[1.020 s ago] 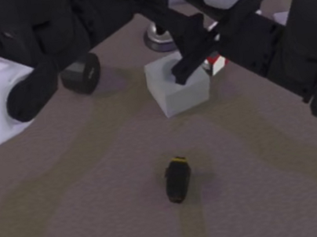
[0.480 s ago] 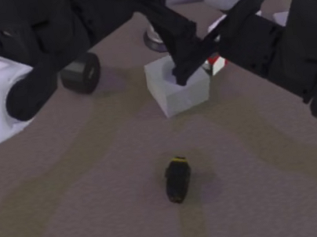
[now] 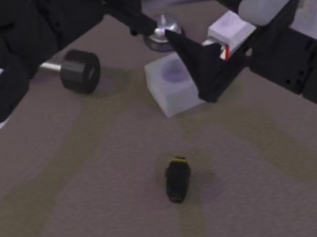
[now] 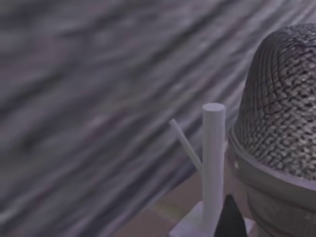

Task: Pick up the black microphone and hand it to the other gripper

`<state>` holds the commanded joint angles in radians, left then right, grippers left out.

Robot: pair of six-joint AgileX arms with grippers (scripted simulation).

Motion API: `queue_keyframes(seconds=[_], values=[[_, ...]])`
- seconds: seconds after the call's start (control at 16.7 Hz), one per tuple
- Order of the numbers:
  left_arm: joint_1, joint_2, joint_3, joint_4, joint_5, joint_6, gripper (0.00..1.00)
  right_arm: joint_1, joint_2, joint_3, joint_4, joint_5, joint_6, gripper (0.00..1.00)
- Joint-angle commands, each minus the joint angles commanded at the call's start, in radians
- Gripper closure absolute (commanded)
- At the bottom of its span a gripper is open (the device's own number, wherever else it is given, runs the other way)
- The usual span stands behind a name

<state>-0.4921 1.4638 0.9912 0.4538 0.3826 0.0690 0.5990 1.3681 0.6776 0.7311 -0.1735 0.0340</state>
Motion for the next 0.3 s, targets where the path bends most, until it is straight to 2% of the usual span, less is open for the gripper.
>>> queue_keyframes(seconds=[0.18,0.3], values=[[0.059,-0.035,-0.028,-0.003,0.053,0.000,1.00,-0.011,-0.104,-0.087,-0.016,-0.019,0.001,0.00],[0.073,-0.042,-0.034,-0.004,0.065,0.001,1.00,-0.012,-0.122,-0.104,-0.018,-0.023,0.001,0.00]])
